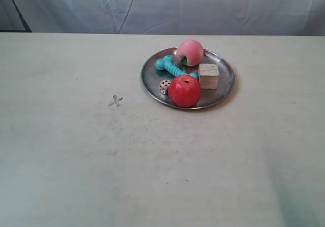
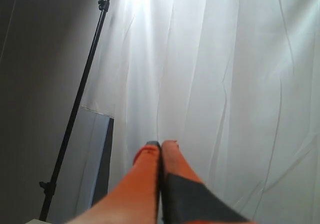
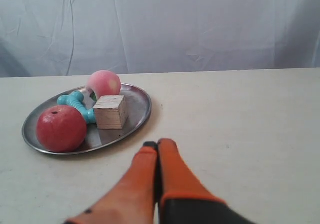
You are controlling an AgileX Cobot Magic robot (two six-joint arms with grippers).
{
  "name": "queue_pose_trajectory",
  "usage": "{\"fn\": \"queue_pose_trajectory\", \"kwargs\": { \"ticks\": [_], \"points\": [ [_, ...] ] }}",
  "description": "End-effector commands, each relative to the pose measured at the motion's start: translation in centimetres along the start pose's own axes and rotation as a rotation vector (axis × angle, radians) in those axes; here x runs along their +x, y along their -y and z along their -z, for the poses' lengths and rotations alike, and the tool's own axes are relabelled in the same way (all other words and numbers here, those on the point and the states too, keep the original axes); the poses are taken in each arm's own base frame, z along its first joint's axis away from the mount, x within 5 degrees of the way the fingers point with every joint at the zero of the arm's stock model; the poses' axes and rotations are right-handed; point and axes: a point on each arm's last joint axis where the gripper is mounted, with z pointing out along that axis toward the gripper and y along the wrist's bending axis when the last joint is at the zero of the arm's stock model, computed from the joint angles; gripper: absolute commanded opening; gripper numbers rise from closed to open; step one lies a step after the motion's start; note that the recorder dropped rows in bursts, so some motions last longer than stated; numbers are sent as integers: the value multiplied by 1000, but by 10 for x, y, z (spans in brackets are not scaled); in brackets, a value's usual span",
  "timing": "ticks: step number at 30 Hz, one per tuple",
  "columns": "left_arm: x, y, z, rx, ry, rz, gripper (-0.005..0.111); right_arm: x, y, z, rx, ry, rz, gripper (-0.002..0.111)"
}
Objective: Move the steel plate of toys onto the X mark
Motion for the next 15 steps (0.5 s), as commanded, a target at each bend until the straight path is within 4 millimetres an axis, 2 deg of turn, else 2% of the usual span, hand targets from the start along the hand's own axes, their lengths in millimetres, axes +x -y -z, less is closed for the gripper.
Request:
{"fn": "queue_pose_trajectory", "kwargs": {
  "ticks": [1,3,5,7,10,12,15],
  "points": [
    [-2,-1,1,-10,31,-2,0,-2,0,0,4,34,2,0],
    [-1,-1,1,-10,25,0,0,-3,0,0,-5,48,-48,0],
    [-1,-1,1,-10,25,4,0,-5,-2,1,-29,59,-191,0],
    [-2,-1,1,-11,31,36,0,-8,-5,1,-76,85,-495,0],
    [-6,-2,1,-11,82,224,0,-15,-8,2,-173,111,-1120,0],
    [-11,-3,2,-11,140,346,0,-18,-5,2,-180,147,-1253,0],
    [-11,-3,2,-9,143,373,0,-23,5,4,-119,263,-1264,0]
  ]
}}
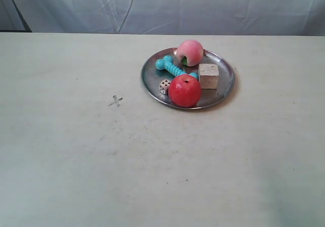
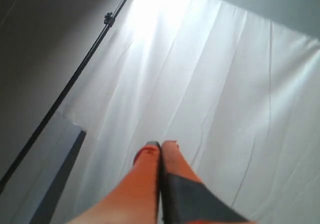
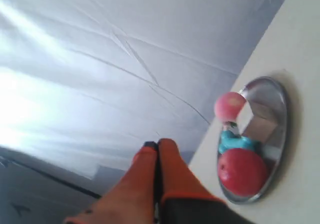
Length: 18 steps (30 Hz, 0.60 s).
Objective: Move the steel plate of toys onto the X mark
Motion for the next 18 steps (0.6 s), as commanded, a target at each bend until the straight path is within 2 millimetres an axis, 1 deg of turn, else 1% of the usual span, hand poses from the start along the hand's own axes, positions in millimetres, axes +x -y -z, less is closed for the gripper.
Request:
{"fn": "queue_pose_trajectory", "kwargs": {
  "ticks": [1,3,4,6,7,8,10,11,12,13,14,15,16,17,18],
  "points": [
    [-6,2,-1,-2,25,101,0,-18,-1,2,-35,204,-147,0],
    [-18,10,-8,8,11,116,0,-26,-1,4,-41,287,-188,0],
    [-23,14,-14,13,7,93,0,-27,0,5,-42,304,-192,0],
    [-39,26,-34,38,27,-2,0,-31,-3,6,-51,348,-150,0],
    [-45,32,-45,46,27,-59,0,-34,-9,8,-71,365,-94,0],
    [-52,39,-60,52,21,-118,0,-37,-16,9,-90,383,-12,0],
    [-61,50,-95,50,-21,-185,0,-41,-39,14,-152,412,223,0],
    [-60,55,-117,48,-70,-207,0,-42,-48,16,-175,420,334,0],
    [-55,59,-140,45,-134,-227,0,-43,-61,14,-176,403,473,0],
    [-43,59,-161,28,-215,-235,0,-43,-68,11,-164,377,556,0],
    [-32,59,-184,10,-293,-220,0,-44,-76,7,-148,340,605,-1],
    [-18,58,-205,-14,-380,-187,0,-43,-82,0,-107,274,649,-1],
    [-5,56,-221,-40,-451,-146,0,-42,-86,-10,-49,186,676,-1],
    [16,52,-242,-79,-562,-108,0,-42,-89,-22,11,97,685,-1],
    [32,49,-253,-110,-637,-72,0,-40,-90,-34,80,0,691,-1]
  ]
}}
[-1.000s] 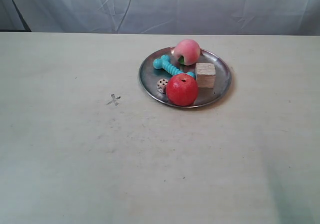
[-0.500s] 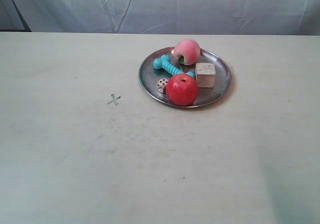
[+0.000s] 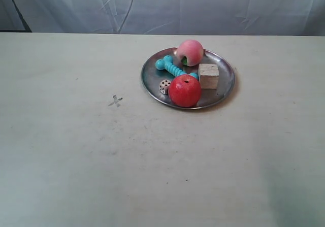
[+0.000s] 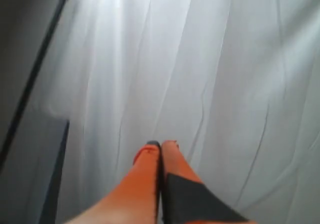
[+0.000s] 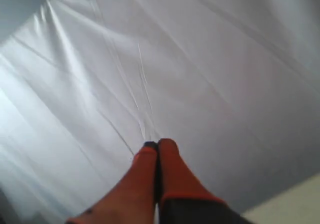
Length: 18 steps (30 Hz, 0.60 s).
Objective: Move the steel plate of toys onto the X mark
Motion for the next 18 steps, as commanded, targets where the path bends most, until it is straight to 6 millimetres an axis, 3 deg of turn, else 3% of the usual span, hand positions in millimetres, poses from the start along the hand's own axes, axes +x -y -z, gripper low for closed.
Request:
{"fn": "queue_pose_trajectory", "kwargs": {
  "ticks": [1,5,8,12,14,18],
  "points": [
    [49,-1,-85,-75,-398,143,0,20,-5,-45,137,-457,152,-1],
    [117,7,-139,-103,-747,190,0,45,8,-98,284,-761,181,-1],
    [167,21,-160,-24,-973,198,0,70,24,-144,363,-899,194,-1],
    [221,46,-176,304,-1135,286,0,114,53,-201,425,-1101,231,-1],
    [250,56,-182,455,-1166,416,0,137,70,-228,449,-1195,235,-1],
    [299,56,-185,563,-1262,589,0,171,105,-269,513,-1302,133,-1]
  ]
}}
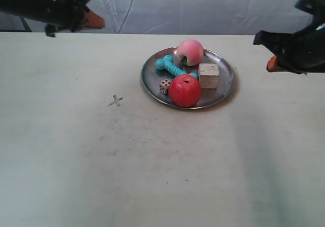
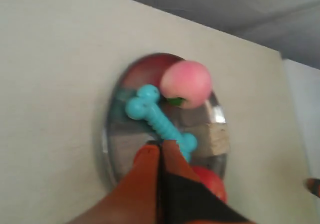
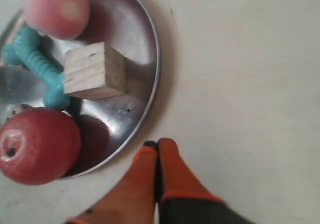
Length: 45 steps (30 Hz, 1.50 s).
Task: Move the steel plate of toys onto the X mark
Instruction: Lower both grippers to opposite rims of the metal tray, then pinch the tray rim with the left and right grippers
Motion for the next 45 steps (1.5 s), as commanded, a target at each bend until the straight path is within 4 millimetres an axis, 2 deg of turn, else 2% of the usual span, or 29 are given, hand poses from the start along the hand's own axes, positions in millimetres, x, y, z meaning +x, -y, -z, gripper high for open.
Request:
{"fn": "queue_pose_trajectory", "kwargs": {
  "ticks": [1,3,4,7,9,11,15,16,18,20,21,23,29,39,41,43,45],
  "points": [
    [10,-23,-41,197,-95,61,0,-26,14,-60,-14,-142,-62,-1],
    [16,-31,-51,228,-140,84,0,-35,20,-75,-77,-174,-56,-1],
    [22,-36,-57,238,-171,91,0,-44,26,-87,-178,-185,-75,-1],
    [27,-43,-66,205,-178,95,0,-55,44,-97,-272,-151,-180,-1],
    [29,-42,-76,145,-151,75,0,-56,53,-108,-319,-138,-242,-1],
    [35,-39,-88,109,-148,21,8,-52,56,-118,-310,-136,-232,-1],
    [49,-43,-108,68,-209,-32,41,-45,62,-139,-308,-167,-225,-1],
    [51,-45,-110,58,-210,-27,45,-43,63,-142,-310,-177,-226,0],
    [52,-47,-110,36,-219,-16,47,-40,65,-147,-315,-198,-232,6],
    [51,-50,-110,5,-225,-42,47,-36,67,-155,-316,-206,-262,24],
    [51,-51,-110,-8,-220,-47,47,-33,67,-160,-322,-213,-286,37],
    [49,-53,-111,-29,-204,-52,47,-29,65,-167,-333,-221,-316,45],
    [53,-54,-119,-56,-189,-52,47,-20,54,-182,-349,-227,-310,45],
    [81,-57,-142,-28,-277,-27,47,-6,40,-194,-347,-269,-284,45],
    [81,-57,-142,-28,-277,-27,45,-5,40,-194,-343,-274,-271,40],
    [81,-56,-142,-25,-278,-25,39,-4,38,-195,-344,-283,-257,29],
    [81,-56,-142,-22,-281,-24,29,-2,36,-195,-339,-292,-235,13]
  ]
}}
